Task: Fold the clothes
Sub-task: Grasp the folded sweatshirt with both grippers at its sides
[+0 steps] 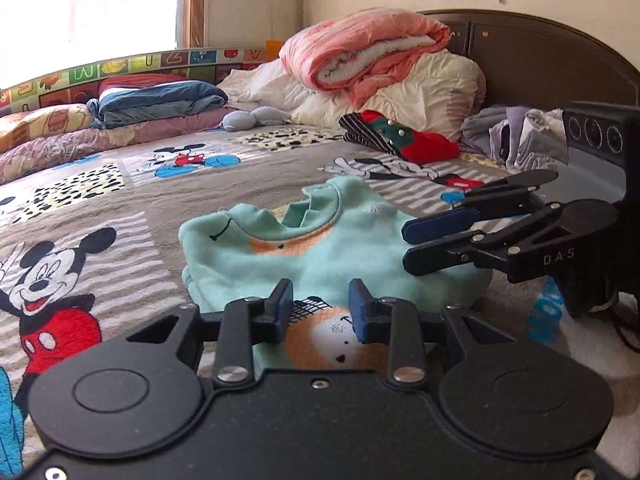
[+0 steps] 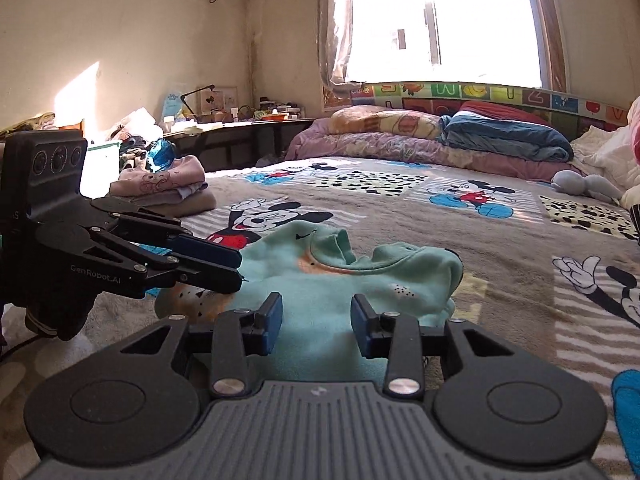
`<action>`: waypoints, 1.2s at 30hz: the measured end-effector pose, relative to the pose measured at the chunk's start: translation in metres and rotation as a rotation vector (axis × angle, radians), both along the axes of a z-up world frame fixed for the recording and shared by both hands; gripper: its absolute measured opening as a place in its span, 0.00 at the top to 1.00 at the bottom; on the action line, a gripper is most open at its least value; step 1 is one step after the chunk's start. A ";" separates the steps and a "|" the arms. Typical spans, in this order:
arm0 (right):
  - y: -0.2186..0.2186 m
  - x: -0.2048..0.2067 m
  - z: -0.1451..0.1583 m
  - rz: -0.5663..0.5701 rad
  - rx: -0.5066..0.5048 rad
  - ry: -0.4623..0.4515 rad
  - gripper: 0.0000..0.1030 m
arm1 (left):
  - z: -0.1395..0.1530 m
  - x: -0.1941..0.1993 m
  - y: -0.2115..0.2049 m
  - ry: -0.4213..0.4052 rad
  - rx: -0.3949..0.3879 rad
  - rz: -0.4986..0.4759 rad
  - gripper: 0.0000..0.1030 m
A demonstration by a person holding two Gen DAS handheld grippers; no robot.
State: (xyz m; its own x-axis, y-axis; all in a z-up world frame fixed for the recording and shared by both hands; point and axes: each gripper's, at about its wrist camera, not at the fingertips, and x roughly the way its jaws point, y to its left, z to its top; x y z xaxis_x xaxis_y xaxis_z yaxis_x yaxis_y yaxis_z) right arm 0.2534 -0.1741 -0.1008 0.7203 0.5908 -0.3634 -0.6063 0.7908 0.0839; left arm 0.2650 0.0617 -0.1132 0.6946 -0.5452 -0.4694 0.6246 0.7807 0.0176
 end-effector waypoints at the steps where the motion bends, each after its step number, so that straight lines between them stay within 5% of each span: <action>1: 0.001 0.003 -0.004 -0.002 -0.006 0.022 0.62 | -0.003 0.002 -0.001 0.002 0.015 -0.002 0.72; 9: -0.002 0.018 -0.018 0.004 -0.011 0.093 0.61 | -0.007 0.006 0.006 0.019 -0.007 -0.014 0.69; 17: -0.006 -0.020 0.007 -0.007 -0.021 -0.001 0.61 | 0.012 -0.016 0.016 -0.008 -0.042 -0.032 0.69; 20: -0.003 -0.006 -0.017 -0.011 -0.032 0.091 0.58 | 0.009 -0.013 0.018 0.001 -0.039 -0.031 0.68; 23: -0.005 0.000 -0.004 0.035 -0.037 0.132 0.57 | 0.006 -0.009 0.020 0.010 -0.036 -0.029 0.67; 26: -0.014 0.002 0.011 -0.008 -0.033 0.029 0.57 | 0.012 0.010 0.022 -0.030 -0.073 0.016 0.67; 29: -0.004 0.031 0.016 -0.014 -0.064 -0.060 0.56 | 0.021 0.033 0.023 -0.083 -0.121 0.074 0.56; 32: 0.000 0.063 0.020 -0.015 -0.019 -0.079 0.54 | 0.015 0.057 0.023 -0.065 -0.146 0.090 0.56; 36: -0.011 0.097 0.006 -0.039 0.020 0.003 0.53 | -0.003 0.077 0.015 0.001 -0.108 0.042 0.56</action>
State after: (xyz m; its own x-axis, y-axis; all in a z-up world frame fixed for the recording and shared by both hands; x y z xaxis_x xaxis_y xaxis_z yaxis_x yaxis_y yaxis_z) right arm 0.3506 -0.1849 -0.0953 0.7421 0.5691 -0.3541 -0.5745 0.8122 0.1013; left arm 0.3418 0.0768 -0.1163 0.7172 -0.5633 -0.4104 0.5915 0.8034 -0.0690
